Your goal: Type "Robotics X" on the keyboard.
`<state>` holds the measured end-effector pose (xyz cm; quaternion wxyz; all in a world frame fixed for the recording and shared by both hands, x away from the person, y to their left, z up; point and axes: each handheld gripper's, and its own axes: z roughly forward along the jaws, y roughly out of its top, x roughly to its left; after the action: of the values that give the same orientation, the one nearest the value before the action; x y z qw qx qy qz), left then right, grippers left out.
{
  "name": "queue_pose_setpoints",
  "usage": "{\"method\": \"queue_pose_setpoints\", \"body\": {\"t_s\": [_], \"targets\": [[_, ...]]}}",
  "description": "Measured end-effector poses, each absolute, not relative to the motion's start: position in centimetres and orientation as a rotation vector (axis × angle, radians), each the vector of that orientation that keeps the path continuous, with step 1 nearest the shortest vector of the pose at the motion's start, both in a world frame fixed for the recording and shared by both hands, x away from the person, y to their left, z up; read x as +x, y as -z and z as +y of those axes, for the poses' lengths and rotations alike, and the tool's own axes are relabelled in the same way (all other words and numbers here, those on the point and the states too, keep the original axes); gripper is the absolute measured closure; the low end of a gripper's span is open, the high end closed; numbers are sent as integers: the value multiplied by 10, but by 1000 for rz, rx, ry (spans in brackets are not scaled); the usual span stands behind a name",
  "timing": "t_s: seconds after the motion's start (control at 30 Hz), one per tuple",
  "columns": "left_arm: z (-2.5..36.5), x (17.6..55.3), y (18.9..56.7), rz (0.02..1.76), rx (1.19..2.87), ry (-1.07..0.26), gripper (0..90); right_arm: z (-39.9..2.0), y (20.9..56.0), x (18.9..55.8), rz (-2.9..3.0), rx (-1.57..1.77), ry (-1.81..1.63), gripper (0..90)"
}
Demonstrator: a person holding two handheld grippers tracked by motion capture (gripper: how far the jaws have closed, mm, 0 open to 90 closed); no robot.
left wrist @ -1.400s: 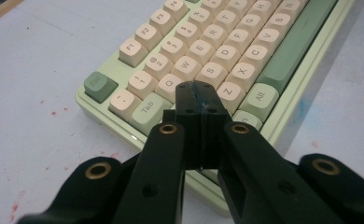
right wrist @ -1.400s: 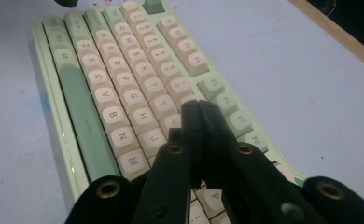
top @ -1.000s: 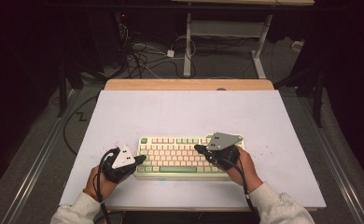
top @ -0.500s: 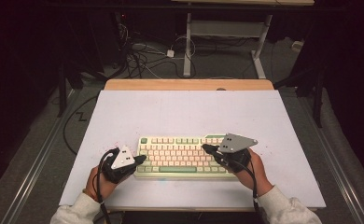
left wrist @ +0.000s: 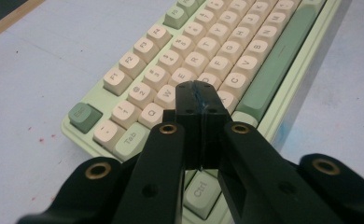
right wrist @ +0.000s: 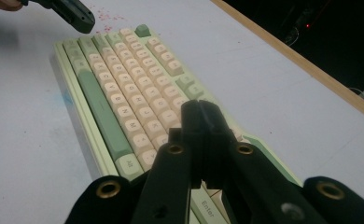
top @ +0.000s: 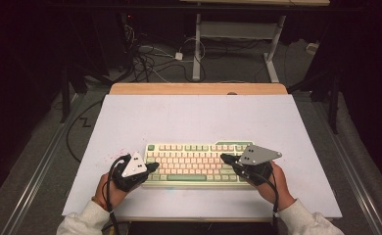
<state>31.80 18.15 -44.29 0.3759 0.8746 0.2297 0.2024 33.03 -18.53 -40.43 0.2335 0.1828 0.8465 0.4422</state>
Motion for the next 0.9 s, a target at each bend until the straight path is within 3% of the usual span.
{"method": "queue_pose_setpoints", "body": {"t_s": [0.9], "targets": [[144, 323, 442, 480, 2258, -453, 876, -195, 414, 325, 2354, 513, -1193, 900]]}}
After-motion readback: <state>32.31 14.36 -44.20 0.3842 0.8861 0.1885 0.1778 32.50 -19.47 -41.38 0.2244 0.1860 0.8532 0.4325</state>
